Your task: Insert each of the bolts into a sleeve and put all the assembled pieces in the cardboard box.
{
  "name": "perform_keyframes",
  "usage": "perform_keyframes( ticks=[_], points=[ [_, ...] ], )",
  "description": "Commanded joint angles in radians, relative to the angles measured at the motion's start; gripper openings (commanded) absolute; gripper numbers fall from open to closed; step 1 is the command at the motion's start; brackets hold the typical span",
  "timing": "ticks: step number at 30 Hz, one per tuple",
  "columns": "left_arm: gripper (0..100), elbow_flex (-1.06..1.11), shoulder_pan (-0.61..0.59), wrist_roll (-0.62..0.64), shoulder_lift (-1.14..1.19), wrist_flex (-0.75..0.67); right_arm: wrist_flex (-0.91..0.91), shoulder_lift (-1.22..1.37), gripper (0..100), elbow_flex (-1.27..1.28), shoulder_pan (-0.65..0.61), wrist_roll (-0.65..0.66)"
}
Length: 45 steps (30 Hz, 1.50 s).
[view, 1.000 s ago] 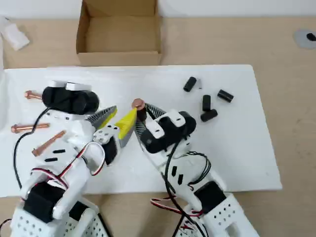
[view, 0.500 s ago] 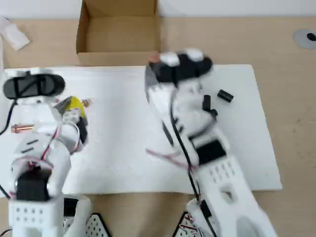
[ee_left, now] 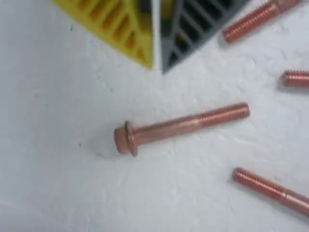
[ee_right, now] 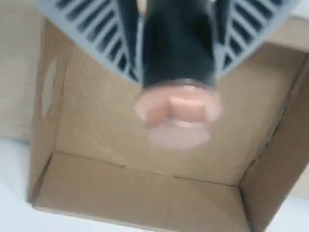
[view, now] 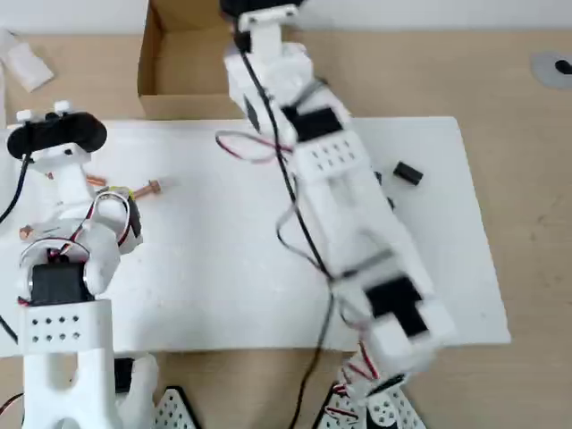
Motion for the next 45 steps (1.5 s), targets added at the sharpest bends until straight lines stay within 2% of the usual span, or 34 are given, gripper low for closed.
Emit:
perform_keyframes(
  ticks=[1, 10, 16, 24, 26, 30, 34, 37, 41, 45],
  points=[
    [0, -0.054, -0.018, -0.020, 0.004, 0.002, 0.031, 0.194, 0.9, -0.337, 0.030, 0.032],
    [0, -0.017, -0.011, -0.086, 0.005, 0.044, 0.123, 0.702, 0.9, -0.935, 0.104, 0.035],
    [0, 0.038, -0.011, -0.086, 0.005, 0.044, 0.157, 0.940, 1.2, -1.182, 0.122, 0.097],
    [0, 0.038, -0.011, -0.084, 0.004, 0.044, 0.157, 1.021, 1.6, -1.247, 0.122, 0.126],
    [0, 0.038, -0.011, -0.086, 0.004, 0.044, 0.169, 1.021, 5.5, -1.245, 0.122, 0.124],
    [6, 0.038, -0.015, -0.081, 0.004, 0.044, 0.241, 1.020, 20.3, -1.253, 0.116, 0.120],
    [8, 0.037, -0.017, -0.081, -0.001, 0.043, 0.279, 1.013, 23.2, -1.259, 0.108, 0.120],
    [8, 0.032, -0.041, -0.020, 0.004, 0.043, 0.284, 1.015, 23.2, -1.300, 0.108, 0.120],
    [8, 0.025, -0.199, 0.173, 0.005, 0.014, 0.370, 1.013, 23.2, -1.385, 0.108, 0.120],
    [8, -0.008, -0.324, 0.272, 0.010, -0.057, 0.460, 0.992, 23.3, -1.417, 0.107, 0.120]
  ],
)
